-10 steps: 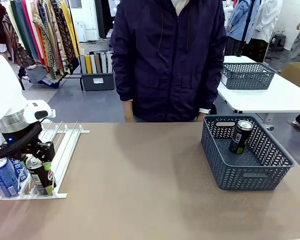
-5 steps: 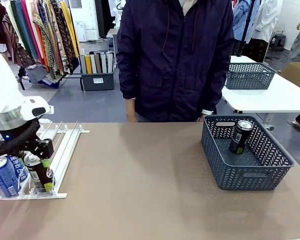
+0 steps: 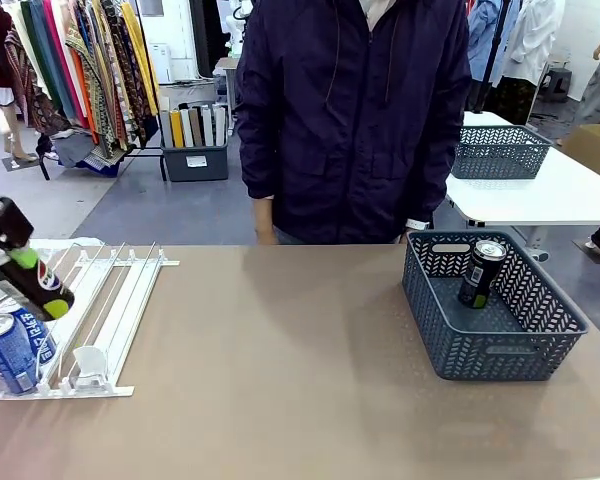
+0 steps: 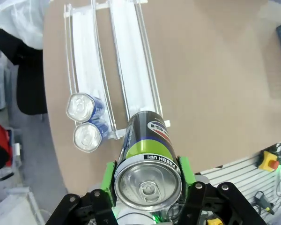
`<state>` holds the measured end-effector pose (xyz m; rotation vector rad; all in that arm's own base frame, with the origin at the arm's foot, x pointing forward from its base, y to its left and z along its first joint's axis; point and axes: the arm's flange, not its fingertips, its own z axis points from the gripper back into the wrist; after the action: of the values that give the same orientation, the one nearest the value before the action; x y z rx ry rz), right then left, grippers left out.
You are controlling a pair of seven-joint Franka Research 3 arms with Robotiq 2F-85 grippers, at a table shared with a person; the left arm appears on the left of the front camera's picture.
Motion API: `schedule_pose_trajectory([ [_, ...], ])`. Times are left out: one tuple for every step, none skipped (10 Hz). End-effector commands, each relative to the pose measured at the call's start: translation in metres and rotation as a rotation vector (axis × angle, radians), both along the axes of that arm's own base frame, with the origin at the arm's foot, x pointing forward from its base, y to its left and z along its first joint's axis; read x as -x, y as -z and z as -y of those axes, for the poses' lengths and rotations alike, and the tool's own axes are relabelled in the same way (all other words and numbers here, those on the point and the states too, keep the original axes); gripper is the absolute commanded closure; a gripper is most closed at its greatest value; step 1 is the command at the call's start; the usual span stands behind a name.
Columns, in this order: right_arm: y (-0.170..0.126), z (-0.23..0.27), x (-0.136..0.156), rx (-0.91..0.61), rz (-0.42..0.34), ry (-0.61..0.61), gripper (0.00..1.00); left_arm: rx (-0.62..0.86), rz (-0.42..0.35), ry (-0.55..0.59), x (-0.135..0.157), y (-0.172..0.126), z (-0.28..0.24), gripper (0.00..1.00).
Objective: Retrieve and store the cans from the dispenser.
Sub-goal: Pick up the last remaining can from one row of the Automatic Can Dispenser and place it in the middle of the table.
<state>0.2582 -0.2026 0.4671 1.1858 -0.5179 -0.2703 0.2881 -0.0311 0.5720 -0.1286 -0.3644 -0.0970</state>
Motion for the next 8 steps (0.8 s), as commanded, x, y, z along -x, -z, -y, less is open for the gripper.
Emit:
schedule_pose_trajectory([
  [-0.002, 0.002, 0.0, -0.003, 0.021, -0.006, 0.0, 0.045, 0.005, 0.015, -0.015, -0.005, -0.001, 1.0],
  [-0.002, 0.002, 0.0, -0.003, 0.021, -0.006, 0.0, 0.101, 0.015, 0.005, -0.016, -0.004, -0.007, 1.0],
  [-0.002, 0.002, 0.0, -0.003, 0.021, -0.006, 0.0, 0.019, 0.008, 0.0, -0.002, -0.007, -0.002, 1.0],
  [-0.002, 0.002, 0.0, -0.003, 0.021, -0.006, 0.0, 0.019, 0.008, 0.0, -0.002, -0.007, -0.002, 1.0],
  [-0.002, 0.002, 0.0, -0.003, 0.021, -0.006, 0.0, 0.019, 0.008, 0.0, -0.002, -0.007, -0.002, 1.0],
  [-0.002, 0.002, 0.0, -0.003, 0.021, -0.006, 0.0, 0.019, 0.008, 0.0, -0.002, -0.007, -0.002, 1.0],
  [-0.002, 0.002, 0.0, -0.003, 0.021, -0.006, 0.0, 0.019, 0.008, 0.0, -0.002, -0.007, -0.002, 1.0],
  [-0.002, 0.002, 0.0, -0.003, 0.021, -0.006, 0.0, 0.029, -0.007, -0.004, -0.006, -0.002, 0.0, 1.0],
])
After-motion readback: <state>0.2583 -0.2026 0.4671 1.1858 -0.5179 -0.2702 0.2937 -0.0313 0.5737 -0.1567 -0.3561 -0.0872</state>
